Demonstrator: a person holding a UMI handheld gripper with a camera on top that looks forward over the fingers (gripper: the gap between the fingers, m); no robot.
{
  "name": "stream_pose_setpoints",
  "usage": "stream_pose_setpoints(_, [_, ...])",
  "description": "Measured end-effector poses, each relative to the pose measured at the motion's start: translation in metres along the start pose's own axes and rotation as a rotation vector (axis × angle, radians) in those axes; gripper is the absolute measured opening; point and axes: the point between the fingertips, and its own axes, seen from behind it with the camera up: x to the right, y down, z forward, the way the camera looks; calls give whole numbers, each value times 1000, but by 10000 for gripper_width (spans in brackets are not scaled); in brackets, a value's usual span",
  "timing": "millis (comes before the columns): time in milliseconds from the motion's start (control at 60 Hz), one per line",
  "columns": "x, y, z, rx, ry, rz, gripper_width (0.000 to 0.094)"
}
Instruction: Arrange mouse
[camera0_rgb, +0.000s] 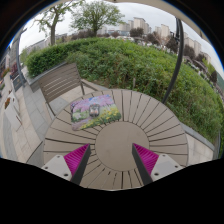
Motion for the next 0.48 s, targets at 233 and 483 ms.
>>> stream_pose_setpoints(233, [23, 80, -69, -58, 8, -11, 849])
stream_pose_setpoints(483, [33, 105, -78, -81, -4, -7, 851])
